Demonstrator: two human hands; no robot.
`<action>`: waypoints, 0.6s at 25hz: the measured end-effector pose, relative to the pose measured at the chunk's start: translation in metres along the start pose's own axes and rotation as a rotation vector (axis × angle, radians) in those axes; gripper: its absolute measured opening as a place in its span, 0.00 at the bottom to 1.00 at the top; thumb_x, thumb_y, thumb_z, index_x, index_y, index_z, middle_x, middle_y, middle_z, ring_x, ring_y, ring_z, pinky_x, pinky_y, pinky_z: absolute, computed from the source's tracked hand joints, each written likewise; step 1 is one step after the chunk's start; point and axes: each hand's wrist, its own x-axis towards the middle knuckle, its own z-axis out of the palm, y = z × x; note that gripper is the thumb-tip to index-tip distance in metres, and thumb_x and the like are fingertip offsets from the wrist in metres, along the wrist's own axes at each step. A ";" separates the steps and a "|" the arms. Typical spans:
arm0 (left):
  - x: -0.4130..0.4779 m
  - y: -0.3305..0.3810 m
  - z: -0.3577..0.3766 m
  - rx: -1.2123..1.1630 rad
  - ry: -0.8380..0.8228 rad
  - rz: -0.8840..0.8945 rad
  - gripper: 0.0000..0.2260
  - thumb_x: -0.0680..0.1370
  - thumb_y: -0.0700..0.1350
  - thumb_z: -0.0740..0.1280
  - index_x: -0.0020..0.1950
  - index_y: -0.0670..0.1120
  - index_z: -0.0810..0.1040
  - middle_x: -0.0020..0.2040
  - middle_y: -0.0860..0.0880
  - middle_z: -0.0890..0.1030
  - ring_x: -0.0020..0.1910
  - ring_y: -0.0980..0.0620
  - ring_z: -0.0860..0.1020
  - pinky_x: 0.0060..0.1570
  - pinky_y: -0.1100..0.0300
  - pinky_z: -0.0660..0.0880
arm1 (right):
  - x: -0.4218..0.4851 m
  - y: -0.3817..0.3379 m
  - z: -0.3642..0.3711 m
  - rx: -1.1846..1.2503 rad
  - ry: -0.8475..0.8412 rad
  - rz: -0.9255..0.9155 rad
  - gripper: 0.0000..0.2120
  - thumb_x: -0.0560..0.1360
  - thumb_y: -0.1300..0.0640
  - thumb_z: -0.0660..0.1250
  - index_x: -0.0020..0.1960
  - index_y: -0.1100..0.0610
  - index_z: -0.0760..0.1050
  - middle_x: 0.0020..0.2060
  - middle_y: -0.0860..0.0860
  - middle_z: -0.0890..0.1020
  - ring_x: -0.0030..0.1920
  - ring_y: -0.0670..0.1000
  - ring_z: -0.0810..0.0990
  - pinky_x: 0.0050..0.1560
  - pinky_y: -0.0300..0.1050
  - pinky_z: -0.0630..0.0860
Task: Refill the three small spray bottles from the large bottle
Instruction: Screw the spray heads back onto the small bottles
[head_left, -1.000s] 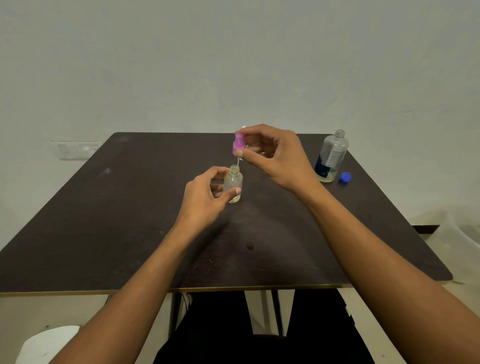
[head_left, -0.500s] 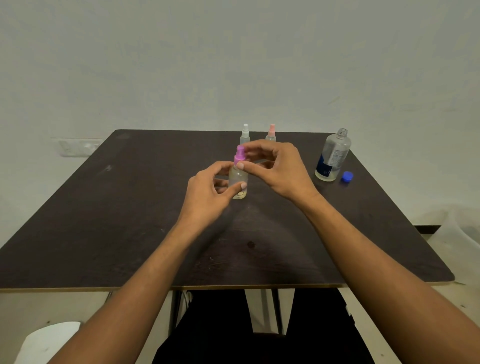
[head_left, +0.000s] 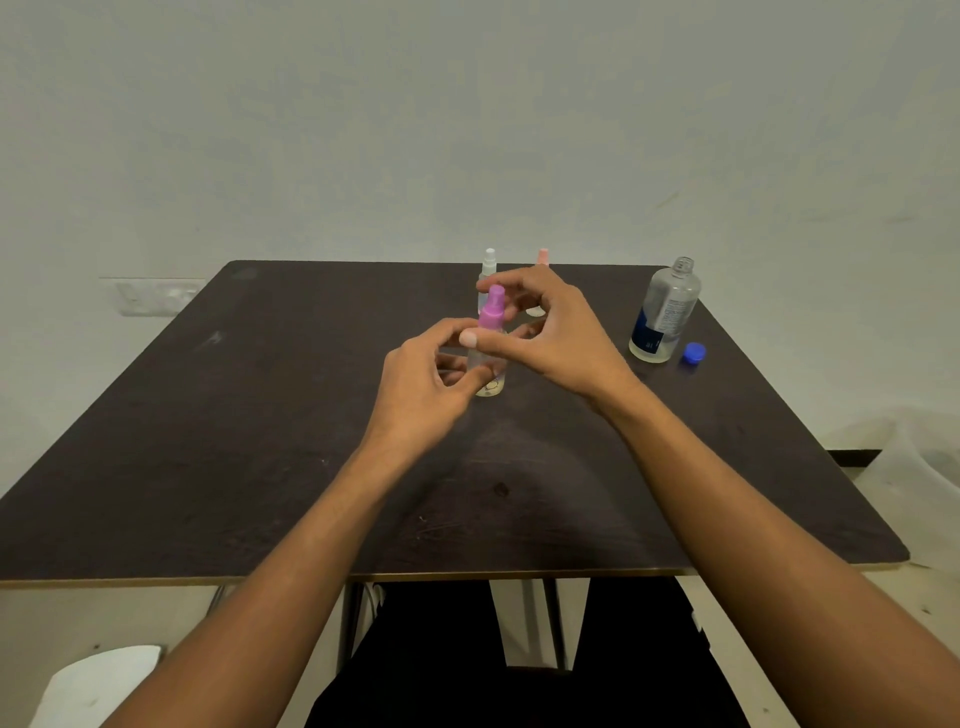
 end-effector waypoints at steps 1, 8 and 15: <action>0.000 0.000 0.000 0.005 0.000 -0.003 0.20 0.76 0.52 0.77 0.68 0.55 0.79 0.54 0.62 0.83 0.49 0.69 0.81 0.45 0.77 0.75 | 0.002 0.000 -0.005 0.028 -0.058 0.012 0.19 0.76 0.45 0.77 0.64 0.49 0.82 0.58 0.46 0.82 0.56 0.45 0.81 0.53 0.38 0.80; -0.002 0.001 0.003 0.031 0.001 0.020 0.22 0.75 0.53 0.78 0.68 0.56 0.79 0.57 0.58 0.84 0.52 0.61 0.82 0.52 0.66 0.80 | 0.010 0.001 -0.015 -0.135 -0.066 -0.023 0.17 0.73 0.42 0.78 0.49 0.55 0.82 0.41 0.47 0.83 0.40 0.40 0.79 0.42 0.30 0.74; -0.001 0.002 0.003 0.031 -0.003 0.030 0.23 0.75 0.54 0.78 0.69 0.55 0.79 0.59 0.58 0.84 0.54 0.60 0.82 0.52 0.68 0.78 | 0.008 -0.007 -0.030 -0.033 -0.244 -0.016 0.16 0.77 0.45 0.75 0.63 0.49 0.82 0.56 0.41 0.85 0.57 0.44 0.83 0.58 0.44 0.80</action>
